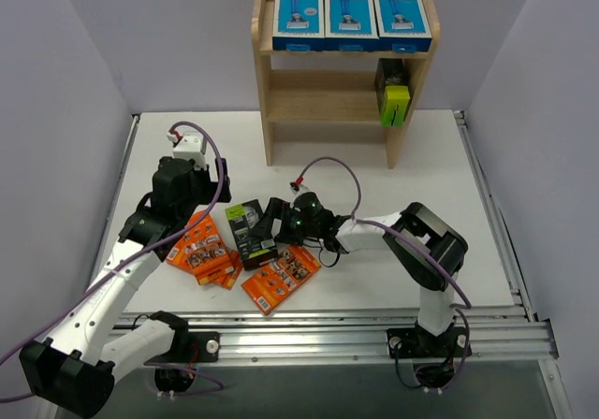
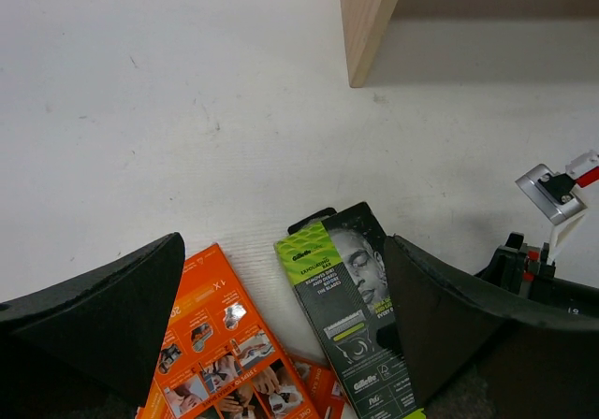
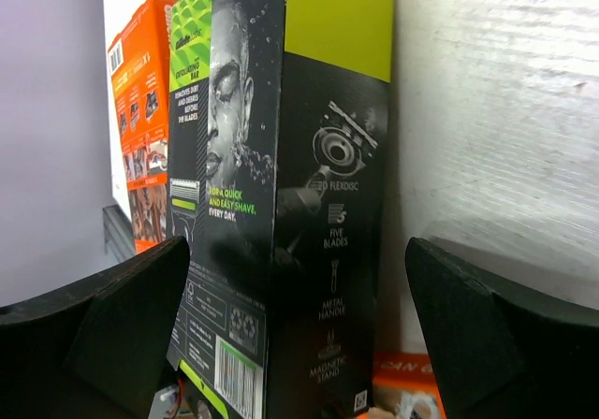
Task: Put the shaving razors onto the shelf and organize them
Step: Grab a shaving razor with the right arm, then pass the shaving razor from the right arm to the left
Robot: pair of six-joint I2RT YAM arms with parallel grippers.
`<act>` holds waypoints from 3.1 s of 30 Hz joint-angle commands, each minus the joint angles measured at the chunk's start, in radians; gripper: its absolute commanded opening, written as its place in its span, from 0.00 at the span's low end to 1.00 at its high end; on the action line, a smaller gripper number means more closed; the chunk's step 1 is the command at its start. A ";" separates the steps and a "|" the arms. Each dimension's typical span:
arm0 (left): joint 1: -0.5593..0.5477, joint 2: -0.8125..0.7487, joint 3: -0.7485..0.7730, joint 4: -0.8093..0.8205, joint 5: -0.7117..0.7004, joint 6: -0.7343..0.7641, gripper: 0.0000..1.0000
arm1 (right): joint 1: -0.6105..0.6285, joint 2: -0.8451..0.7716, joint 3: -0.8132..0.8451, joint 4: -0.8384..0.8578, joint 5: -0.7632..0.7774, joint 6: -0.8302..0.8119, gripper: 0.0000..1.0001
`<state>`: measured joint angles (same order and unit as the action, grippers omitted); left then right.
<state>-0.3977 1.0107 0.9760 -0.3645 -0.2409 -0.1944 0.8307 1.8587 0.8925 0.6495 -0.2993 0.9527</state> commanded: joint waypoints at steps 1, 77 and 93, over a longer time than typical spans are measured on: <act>0.005 -0.004 0.026 0.001 -0.029 0.006 0.97 | 0.007 0.040 0.031 0.042 -0.099 0.049 0.95; -0.180 0.129 0.276 -0.296 1.143 0.389 0.94 | -0.186 -0.860 -0.035 -0.637 -0.735 -0.583 0.00; -0.415 0.304 0.273 -0.396 1.016 0.411 0.94 | -0.166 -0.923 -0.010 -0.737 -0.814 -0.664 0.00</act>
<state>-0.7933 1.2858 1.2068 -0.7296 0.7990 0.1802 0.6502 0.9802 0.8391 -0.1608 -1.0004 0.2764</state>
